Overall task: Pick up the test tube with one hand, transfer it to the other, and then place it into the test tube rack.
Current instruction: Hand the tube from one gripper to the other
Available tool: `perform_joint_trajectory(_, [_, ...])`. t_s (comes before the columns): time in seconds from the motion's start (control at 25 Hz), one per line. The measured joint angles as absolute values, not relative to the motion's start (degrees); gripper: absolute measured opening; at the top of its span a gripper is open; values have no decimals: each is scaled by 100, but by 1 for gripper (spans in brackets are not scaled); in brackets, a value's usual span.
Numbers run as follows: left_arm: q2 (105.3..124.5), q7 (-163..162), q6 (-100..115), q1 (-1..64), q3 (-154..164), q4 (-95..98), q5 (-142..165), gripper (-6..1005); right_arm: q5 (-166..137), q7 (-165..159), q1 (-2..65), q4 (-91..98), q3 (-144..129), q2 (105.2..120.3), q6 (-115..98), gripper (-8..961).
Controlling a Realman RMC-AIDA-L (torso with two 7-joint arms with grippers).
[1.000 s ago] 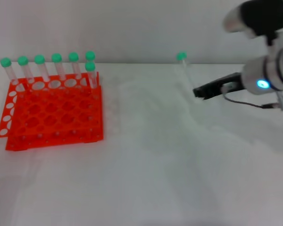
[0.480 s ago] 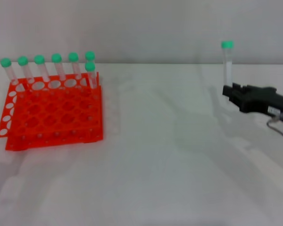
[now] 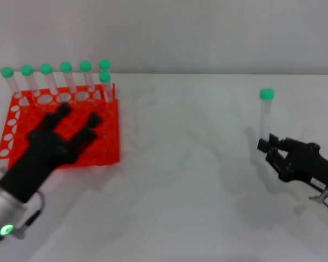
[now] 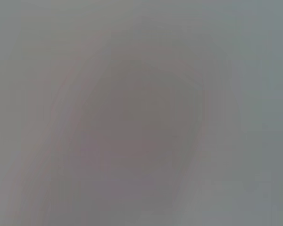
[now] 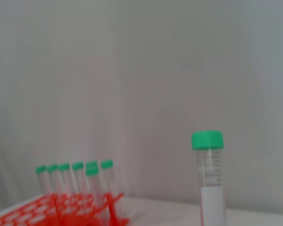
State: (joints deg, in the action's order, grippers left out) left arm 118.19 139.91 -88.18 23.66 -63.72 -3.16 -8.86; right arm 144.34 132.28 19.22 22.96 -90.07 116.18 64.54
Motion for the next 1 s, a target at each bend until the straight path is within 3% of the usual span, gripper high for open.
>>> perform_joint_trajectory(0.36, [11884,13267,-7862,3163,-6372,-897,943,811,14553,13816,1873,2197,-9639,11619,6579,183])
perform_joint_trajectory(1.0, [11945,12796,-7168,3242,-5970,-1732,1370,805,14591,13973,1954,2500,-10367,11619,6806,182])
